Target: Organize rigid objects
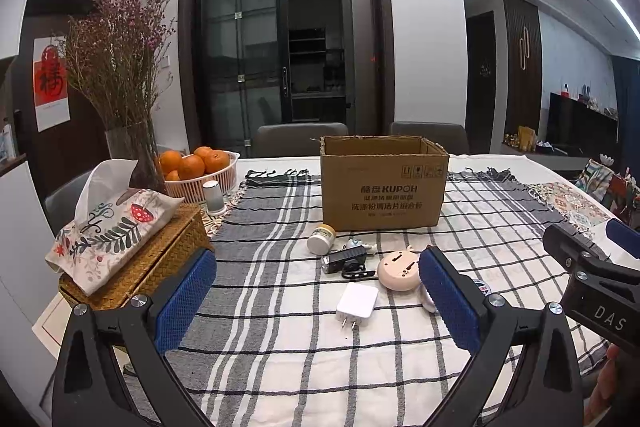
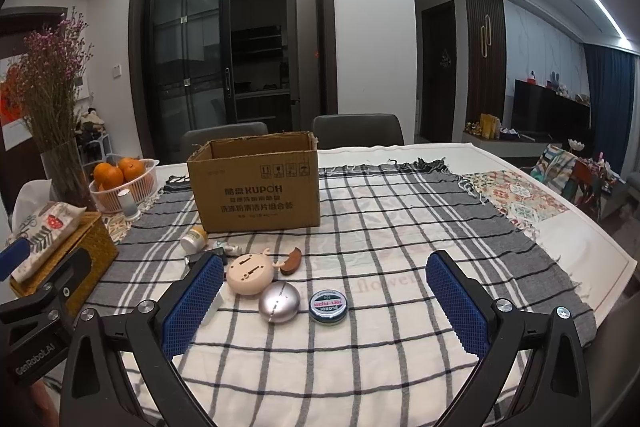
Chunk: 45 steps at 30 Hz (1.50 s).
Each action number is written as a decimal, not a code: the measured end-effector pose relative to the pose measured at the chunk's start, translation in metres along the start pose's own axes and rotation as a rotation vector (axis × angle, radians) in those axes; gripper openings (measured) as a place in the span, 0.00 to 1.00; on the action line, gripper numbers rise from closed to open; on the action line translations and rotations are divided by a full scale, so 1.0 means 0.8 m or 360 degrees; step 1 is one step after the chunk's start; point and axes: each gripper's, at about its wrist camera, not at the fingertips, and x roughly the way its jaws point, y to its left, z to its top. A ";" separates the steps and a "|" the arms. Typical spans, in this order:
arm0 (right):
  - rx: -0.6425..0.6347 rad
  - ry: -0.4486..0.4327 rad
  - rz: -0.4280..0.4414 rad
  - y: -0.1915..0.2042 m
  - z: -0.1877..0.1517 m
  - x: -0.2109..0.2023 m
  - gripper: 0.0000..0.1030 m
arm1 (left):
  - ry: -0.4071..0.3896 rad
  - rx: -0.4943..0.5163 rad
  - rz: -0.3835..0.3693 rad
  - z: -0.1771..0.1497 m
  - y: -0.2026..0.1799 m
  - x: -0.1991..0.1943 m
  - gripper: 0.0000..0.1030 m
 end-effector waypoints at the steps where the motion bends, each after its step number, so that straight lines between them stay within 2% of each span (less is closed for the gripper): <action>1: -0.0001 -0.0001 -0.0001 0.000 0.000 0.000 1.00 | 0.0001 0.0000 0.0001 0.000 0.000 0.000 1.00; 45: 0.0006 -0.0008 0.0007 -0.003 0.003 -0.004 1.00 | -0.0006 0.0015 -0.0002 0.002 -0.001 -0.004 1.00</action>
